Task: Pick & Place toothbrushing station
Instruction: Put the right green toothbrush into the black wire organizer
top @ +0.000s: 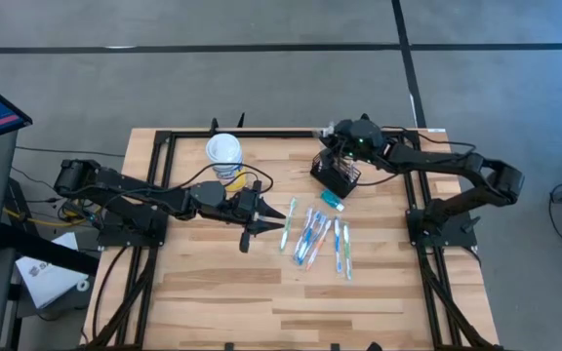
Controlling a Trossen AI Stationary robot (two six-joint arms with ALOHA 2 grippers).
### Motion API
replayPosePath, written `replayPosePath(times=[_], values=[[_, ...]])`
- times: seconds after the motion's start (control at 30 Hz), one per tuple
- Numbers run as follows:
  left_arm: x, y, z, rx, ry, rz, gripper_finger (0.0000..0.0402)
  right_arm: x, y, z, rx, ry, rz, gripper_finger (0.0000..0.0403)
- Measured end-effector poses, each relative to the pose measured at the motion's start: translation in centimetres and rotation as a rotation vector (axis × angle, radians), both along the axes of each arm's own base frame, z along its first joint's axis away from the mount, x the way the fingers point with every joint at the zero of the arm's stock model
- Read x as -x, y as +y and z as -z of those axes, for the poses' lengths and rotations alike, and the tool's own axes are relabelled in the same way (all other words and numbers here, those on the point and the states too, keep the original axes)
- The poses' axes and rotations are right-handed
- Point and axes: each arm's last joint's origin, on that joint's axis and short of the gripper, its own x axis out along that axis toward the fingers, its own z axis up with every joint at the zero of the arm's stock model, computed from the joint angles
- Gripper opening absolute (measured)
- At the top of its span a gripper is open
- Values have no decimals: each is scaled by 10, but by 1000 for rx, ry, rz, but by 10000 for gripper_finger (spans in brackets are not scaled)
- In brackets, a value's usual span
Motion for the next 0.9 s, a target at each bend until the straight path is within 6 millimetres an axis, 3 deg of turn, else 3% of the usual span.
replayPosePath(times=[0.47, 0.77, 0.9], values=[[0, 0, 0, 0, 3, 0, 102, 16, 4, -13, 2, 24, 10, 51], [0, 0, 0, 0, 3, -1, 102, 27, 3, -10, -39, 99, 33, 99], [0, 0, 0, -1, 3, -1, 102, 26, 1, -20, -34, 123, 28, 115]])
